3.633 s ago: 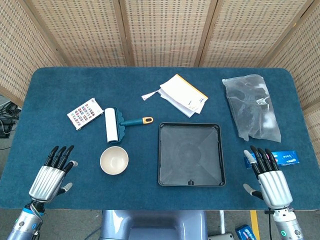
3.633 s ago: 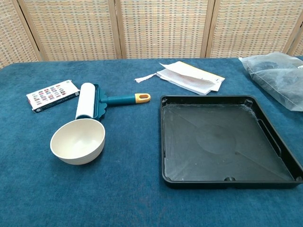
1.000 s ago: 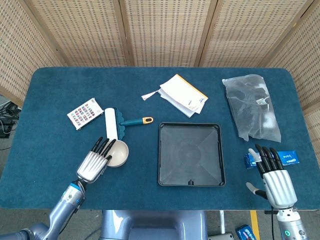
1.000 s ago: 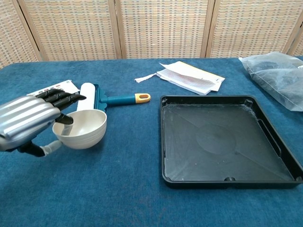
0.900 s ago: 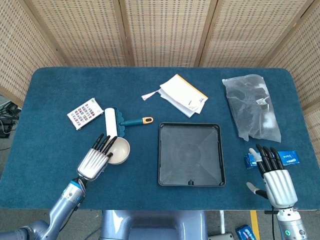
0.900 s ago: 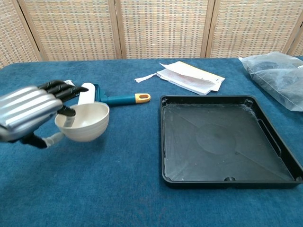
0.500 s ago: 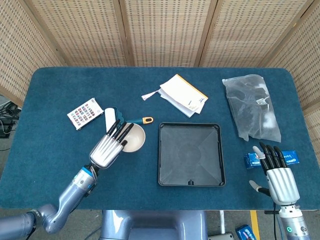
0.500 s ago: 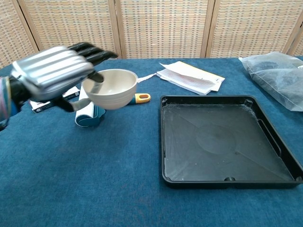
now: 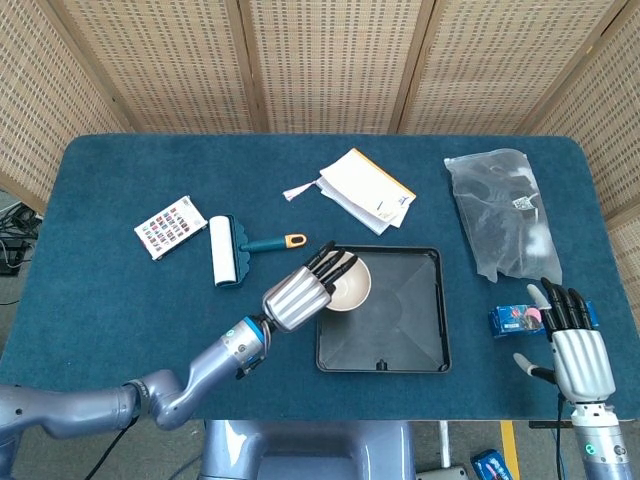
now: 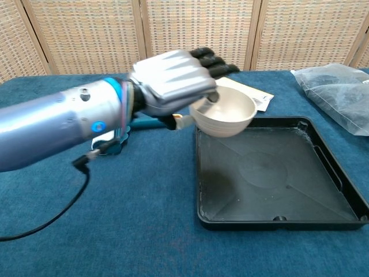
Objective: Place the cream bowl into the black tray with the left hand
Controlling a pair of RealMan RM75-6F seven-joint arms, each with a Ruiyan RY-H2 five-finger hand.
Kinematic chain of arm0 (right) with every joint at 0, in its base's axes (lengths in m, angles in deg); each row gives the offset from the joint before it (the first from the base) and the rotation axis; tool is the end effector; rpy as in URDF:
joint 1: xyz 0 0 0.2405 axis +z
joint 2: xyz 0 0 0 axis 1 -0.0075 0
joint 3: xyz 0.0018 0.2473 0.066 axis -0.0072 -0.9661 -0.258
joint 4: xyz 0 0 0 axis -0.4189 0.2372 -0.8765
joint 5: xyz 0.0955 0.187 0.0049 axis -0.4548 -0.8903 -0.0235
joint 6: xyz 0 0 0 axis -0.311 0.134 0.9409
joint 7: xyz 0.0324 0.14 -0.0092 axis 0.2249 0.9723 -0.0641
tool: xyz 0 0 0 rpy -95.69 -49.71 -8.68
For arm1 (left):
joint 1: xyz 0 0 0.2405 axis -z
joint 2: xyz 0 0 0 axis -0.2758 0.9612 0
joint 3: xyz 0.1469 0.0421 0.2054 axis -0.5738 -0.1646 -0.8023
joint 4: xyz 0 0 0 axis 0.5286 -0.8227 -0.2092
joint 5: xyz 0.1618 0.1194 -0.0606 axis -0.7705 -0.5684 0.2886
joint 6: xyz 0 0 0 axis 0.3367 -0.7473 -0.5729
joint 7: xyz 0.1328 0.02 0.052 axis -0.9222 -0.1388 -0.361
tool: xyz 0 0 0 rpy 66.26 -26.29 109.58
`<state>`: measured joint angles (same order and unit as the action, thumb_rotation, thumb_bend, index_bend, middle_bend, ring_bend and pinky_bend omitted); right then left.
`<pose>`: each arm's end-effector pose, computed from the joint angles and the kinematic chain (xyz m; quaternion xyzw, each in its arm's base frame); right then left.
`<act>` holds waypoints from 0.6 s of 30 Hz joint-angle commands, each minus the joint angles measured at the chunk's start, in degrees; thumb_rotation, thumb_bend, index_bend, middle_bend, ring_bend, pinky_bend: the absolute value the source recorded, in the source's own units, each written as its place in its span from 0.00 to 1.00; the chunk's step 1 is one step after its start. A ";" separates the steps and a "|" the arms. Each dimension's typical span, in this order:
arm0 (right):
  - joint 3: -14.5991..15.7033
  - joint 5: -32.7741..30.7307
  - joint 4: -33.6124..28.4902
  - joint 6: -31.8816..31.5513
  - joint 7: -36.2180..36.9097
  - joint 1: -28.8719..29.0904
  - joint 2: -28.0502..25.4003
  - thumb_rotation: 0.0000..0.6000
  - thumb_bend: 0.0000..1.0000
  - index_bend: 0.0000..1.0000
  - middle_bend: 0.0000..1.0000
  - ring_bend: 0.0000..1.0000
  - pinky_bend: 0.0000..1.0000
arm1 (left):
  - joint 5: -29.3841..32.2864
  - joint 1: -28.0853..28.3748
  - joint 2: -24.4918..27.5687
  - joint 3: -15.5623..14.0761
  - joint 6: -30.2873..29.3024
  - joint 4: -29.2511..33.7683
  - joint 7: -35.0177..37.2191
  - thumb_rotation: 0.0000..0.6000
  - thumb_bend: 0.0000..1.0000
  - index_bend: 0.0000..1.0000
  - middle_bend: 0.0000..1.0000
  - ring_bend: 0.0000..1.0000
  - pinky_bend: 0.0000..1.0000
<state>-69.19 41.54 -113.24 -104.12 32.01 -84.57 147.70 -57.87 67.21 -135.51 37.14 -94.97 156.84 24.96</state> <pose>-0.3112 -0.1863 0.1330 0.5893 -0.3538 0.4362 0.5807 -0.0136 0.3179 -0.0627 -0.8467 0.0278 -0.3616 0.3892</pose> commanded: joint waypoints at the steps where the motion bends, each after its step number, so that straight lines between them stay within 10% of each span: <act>1: -0.36 -0.80 0.58 0.38 0.83 0.00 -0.07 1.00 0.16 0.01 0.00 0.00 0.00 | 1.05 4.30 -4.13 1.13 3.03 -5.51 0.46 1.00 0.45 0.63 0.00 0.00 0.00; 18: -1.31 -4.74 3.84 3.85 3.46 0.64 0.83 1.00 0.16 0.01 0.00 0.00 0.00 | 1.80 18.60 -19.83 1.45 9.30 -31.39 13.16 1.00 0.45 0.63 0.00 0.00 0.00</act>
<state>-70.47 36.94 -109.54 -100.41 35.39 -83.98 148.44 -55.40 83.71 -153.21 38.92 -86.41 128.36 35.63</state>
